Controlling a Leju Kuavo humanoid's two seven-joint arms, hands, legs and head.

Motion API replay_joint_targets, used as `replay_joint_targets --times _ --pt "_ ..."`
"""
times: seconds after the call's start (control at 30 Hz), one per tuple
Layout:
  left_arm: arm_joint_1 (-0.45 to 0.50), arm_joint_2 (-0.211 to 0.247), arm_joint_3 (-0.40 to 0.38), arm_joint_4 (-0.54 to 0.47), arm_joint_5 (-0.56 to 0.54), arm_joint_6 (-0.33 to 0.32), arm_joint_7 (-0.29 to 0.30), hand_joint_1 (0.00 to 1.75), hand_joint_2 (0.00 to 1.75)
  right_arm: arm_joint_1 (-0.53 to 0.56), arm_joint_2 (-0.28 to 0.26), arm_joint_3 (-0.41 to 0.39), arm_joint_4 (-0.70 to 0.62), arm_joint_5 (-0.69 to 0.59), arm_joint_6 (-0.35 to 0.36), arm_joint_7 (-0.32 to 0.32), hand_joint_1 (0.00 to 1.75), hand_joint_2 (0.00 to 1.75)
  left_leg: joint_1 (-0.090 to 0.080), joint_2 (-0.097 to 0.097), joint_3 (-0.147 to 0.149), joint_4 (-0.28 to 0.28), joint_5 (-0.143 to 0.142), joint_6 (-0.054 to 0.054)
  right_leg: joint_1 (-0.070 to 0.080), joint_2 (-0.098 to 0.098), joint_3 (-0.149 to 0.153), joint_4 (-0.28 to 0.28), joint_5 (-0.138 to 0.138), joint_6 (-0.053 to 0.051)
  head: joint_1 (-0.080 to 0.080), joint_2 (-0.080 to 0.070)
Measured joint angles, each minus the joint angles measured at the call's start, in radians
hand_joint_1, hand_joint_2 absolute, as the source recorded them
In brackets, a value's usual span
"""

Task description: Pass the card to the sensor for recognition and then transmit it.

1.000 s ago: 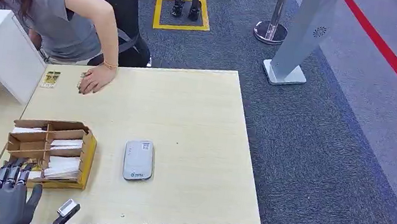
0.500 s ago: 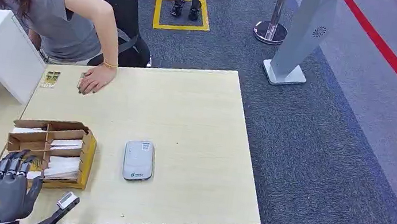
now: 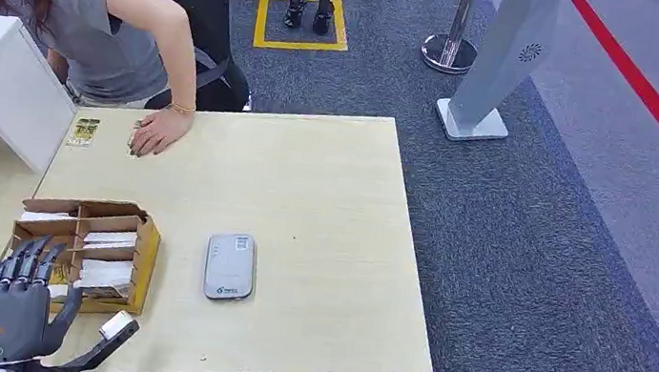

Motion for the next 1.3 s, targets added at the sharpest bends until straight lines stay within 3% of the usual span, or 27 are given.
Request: replay_joint_targets --times 0.37,0.47,0.53,0.63,0.7,0.77,1.03,1.3 --pt "-0.002 0.006 -0.013 0.003 0.002 0.000 0.000 0.52 1.75 -0.001 -0.001 0.000 0.000 0.001 0.000 -0.001 0.00 0.00 0.000 0.000 0.000 0.000 0.000 0.000 0.000 0.000 0.000 0.000 0.000 0.000 0.000 0.000" --pt "-0.002 0.006 -0.013 0.005 -0.039 0.001 0.015 0.56 1.75 -0.001 -0.001 0.000 0.000 0.001 -0.001 -0.001 0.00 0.00 0.000 0.000 0.000 0.000 0.000 0.000 0.000 0.000 0.000 0.000 0.000 0.000 0.000 0.000" --pt "-0.002 0.005 -0.013 0.005 -0.093 0.001 0.048 0.40 1.75 -0.001 -0.001 0.000 0.000 0.001 -0.002 0.001 0.00 0.00 0.000 0.000 0.000 0.000 0.000 0.000 0.000 0.000 0.000 0.000 0.000 0.000 0.000 0.000" --pt "-0.002 0.011 -0.012 0.005 -0.143 0.001 0.121 0.42 1.75 -0.001 -0.001 0.000 0.000 0.000 -0.004 0.002 0.00 0.00 0.000 0.000 0.000 0.000 0.000 0.000 0.000 0.000 0.000 0.000 0.000 0.000 0.000 0.000" --pt "-0.005 0.046 -0.021 0.005 -0.148 -0.004 0.245 0.44 1.75 -0.001 -0.001 0.000 0.000 -0.002 -0.005 0.002 0.00 0.00 0.001 0.001 0.000 0.000 0.000 0.000 0.000 0.000 0.000 0.000 0.000 0.000 0.000 0.000" --pt "-0.013 0.085 -0.045 0.005 -0.151 -0.007 0.327 0.44 1.75 -0.001 -0.001 0.000 0.000 -0.002 -0.006 0.003 0.00 0.00 0.001 0.000 0.000 0.000 0.000 0.000 0.000 0.000 0.000 0.000 0.000 0.000 0.000 0.000" --pt "-0.044 0.164 -0.158 0.005 -0.155 -0.037 0.456 0.52 1.75 -0.002 -0.002 0.000 -0.001 -0.010 -0.006 0.003 0.00 0.00 0.000 0.000 0.000 0.000 0.000 0.000 0.000 0.000 0.000 0.000 0.000 0.000 0.000 0.000" --pt "-0.048 0.189 -0.242 0.005 -0.156 -0.062 0.473 0.58 1.75 -0.002 -0.002 0.000 -0.001 -0.014 -0.006 0.003 0.00 0.00 0.000 0.000 0.000 0.000 0.000 0.000 0.000 0.000 0.000 0.000 0.000 0.000 0.000 0.000"
